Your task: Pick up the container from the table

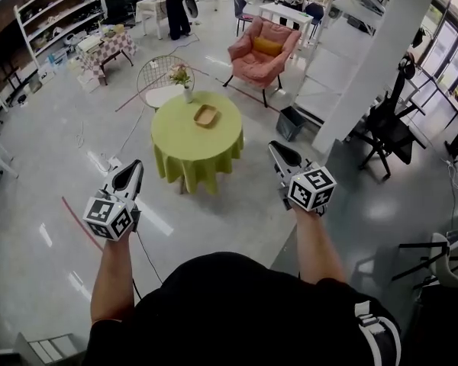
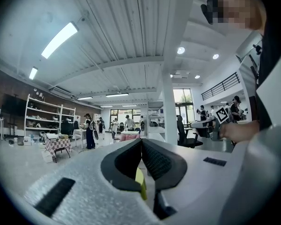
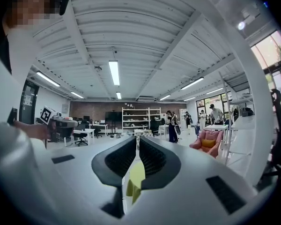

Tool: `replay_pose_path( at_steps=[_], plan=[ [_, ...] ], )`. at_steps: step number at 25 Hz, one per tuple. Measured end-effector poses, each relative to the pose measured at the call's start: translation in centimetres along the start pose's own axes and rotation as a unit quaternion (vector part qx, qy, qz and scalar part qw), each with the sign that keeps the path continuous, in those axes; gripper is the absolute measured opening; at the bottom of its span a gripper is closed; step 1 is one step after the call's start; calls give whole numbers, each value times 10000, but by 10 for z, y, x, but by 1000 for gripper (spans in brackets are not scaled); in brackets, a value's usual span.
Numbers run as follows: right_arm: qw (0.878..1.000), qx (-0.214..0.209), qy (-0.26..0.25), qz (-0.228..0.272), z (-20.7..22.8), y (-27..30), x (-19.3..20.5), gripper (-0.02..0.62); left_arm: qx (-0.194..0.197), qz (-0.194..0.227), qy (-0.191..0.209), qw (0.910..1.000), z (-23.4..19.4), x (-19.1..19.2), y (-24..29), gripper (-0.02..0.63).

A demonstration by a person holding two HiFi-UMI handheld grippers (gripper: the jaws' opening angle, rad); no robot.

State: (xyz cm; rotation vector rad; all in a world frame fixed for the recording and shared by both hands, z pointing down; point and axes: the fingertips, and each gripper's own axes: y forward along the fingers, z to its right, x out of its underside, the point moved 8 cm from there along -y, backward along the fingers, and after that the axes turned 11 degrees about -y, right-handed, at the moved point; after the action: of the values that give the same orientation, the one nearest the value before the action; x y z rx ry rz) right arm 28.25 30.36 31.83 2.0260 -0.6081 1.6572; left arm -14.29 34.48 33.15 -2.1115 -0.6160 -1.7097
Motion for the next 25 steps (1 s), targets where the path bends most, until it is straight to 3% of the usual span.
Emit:
replay_pose_path(
  at_steps=[17, 25],
  plan=[
    [9986, -340, 416, 22, 58, -19, 40, 34, -48, -312, 99, 9995, 53, 16, 63, 17],
    [9990, -266, 369, 33, 68, -15, 39, 36, -15, -240, 59, 9997, 50, 15, 76, 17]
  ],
)
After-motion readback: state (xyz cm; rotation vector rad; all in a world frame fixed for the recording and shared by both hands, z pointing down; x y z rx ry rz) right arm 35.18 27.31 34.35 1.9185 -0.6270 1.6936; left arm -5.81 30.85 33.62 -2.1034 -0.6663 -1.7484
